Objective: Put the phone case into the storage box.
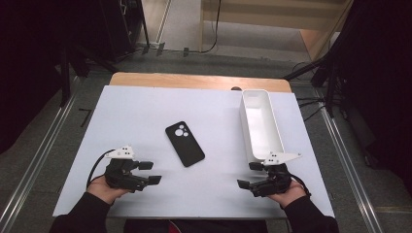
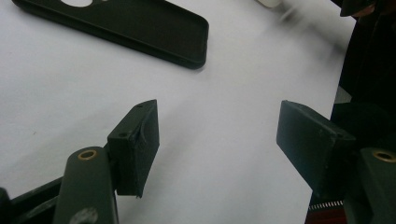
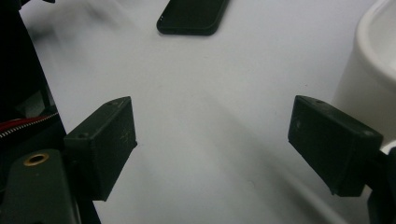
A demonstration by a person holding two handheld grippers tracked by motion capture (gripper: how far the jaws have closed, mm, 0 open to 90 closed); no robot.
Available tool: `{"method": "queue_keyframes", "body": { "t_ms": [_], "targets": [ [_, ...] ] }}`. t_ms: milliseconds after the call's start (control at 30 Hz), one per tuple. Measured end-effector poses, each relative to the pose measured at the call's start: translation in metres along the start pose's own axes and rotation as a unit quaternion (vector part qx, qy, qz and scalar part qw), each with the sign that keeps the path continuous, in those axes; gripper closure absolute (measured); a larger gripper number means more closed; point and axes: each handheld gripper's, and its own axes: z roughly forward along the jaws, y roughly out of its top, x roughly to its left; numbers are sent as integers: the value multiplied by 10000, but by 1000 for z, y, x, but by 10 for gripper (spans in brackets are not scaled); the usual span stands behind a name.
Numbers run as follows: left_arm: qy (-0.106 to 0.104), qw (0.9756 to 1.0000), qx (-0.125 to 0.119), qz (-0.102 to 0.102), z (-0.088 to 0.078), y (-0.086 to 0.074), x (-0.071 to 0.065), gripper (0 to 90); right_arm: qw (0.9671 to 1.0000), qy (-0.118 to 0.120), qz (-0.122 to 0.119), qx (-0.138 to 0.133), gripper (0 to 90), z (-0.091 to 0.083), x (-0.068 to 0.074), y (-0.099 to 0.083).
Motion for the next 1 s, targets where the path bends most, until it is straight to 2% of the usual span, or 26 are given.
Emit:
{"method": "queue_keyframes", "body": {
  "t_ms": [267, 333, 500, 1000],
  "targets": [
    [-23, 10000, -13, -27, 0, 0, 1, 295, 9999, 52, -11, -108, 134, -1, 2, 1],
    [-24, 10000, -4, -31, 0, 0, 1, 294, 9998, 129, -3, -148, 134, -1, 2, 2],
    [-32, 10000, 19, -33, 0, 0, 0, 294, 9998, 114, -75, -143, 134, 0, 3, 2],
    [-50, 10000, 25, -52, 1, 0, 0, 294, 9999, 64, -81, -91, 134, 0, 3, 2]
  ]
}}
